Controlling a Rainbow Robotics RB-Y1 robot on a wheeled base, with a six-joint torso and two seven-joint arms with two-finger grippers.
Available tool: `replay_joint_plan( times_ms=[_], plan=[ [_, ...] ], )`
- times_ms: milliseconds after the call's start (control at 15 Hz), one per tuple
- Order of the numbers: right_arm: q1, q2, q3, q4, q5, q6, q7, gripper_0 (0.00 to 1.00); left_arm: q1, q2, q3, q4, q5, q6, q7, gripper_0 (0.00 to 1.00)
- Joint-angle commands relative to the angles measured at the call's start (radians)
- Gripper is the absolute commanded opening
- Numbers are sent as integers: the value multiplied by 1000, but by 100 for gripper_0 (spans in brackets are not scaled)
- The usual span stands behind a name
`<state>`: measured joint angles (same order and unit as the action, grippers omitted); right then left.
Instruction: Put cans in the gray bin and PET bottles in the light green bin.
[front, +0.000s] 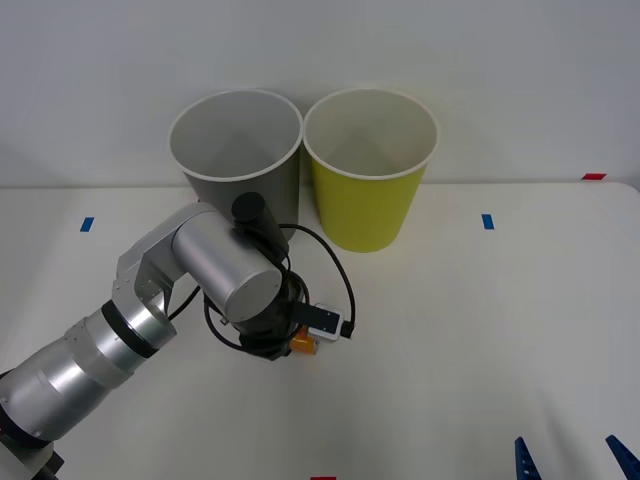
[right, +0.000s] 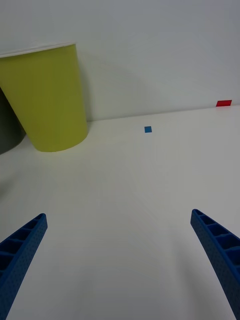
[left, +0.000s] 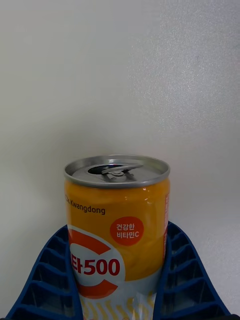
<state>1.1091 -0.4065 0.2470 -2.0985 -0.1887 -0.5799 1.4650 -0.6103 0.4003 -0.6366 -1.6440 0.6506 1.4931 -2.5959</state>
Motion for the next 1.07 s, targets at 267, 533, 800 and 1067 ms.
replay_joint_plan(
  times_ms=[267, 533, 800, 1067],
  plan=[
    [0, 0, 0, 0, 0, 0, 0, 100, 0, 8, 0, -7, 26, 9, 17, 0],
    [0, 0, 0, 0, 0, 0, 0, 100, 0, 46, 14, -155, 27, 139, 165, 0],
    [0, 0, 0, 0, 0, 0, 0, 100, 1, 112, 74, -267, 52, 159, 214, 0],
    [0, 0, 0, 0, 0, 0, 0, 100, 3, 177, 117, -398, 130, 162, 416, 0]
  ],
)
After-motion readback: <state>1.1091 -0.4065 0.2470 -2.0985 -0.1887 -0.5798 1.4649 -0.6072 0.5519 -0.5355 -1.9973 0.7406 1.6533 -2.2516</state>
